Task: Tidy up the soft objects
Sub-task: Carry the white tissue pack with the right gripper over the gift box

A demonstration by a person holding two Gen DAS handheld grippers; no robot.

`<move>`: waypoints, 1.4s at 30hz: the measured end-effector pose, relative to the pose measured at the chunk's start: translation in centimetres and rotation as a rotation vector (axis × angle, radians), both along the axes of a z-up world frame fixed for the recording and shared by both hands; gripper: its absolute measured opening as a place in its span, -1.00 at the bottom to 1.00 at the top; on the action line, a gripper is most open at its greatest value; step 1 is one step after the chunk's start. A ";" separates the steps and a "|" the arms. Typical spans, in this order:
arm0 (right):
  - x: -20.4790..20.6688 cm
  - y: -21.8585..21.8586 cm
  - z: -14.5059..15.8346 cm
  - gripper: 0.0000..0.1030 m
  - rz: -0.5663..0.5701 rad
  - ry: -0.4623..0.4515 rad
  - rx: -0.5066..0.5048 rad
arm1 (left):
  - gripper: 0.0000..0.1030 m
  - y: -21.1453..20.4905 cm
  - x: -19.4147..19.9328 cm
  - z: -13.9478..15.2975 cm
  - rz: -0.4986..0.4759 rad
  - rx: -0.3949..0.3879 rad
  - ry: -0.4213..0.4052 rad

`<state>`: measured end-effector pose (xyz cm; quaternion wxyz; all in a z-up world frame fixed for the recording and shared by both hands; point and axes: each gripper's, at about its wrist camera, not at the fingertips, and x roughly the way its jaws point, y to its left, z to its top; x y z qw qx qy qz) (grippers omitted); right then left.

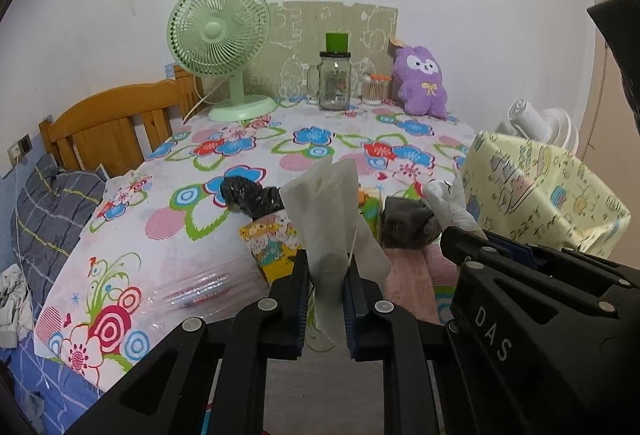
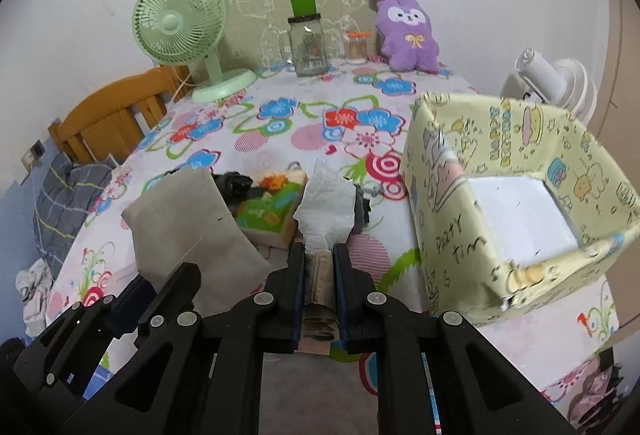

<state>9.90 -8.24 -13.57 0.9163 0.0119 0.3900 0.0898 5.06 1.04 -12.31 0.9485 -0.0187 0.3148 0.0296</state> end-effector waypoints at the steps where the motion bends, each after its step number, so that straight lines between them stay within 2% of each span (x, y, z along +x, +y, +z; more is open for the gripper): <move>1: -0.1 0.0 0.4 -0.68 0.001 -0.008 -0.002 | -0.75 0.0 -0.1 0.3 -0.001 -0.001 -0.005; 15: -1.9 -0.3 5.5 -0.68 0.018 -0.114 -0.009 | -0.75 -0.4 -1.0 4.7 -0.035 -0.034 -0.062; 20: -2.3 -0.7 6.8 -0.68 0.024 -0.140 -0.008 | -0.73 -0.7 -1.2 5.7 -0.038 -0.054 -0.059; 42: -1.4 -4.3 9.2 -0.68 -0.005 -0.185 0.003 | -0.73 -4.6 0.5 7.8 -0.072 -0.044 -0.086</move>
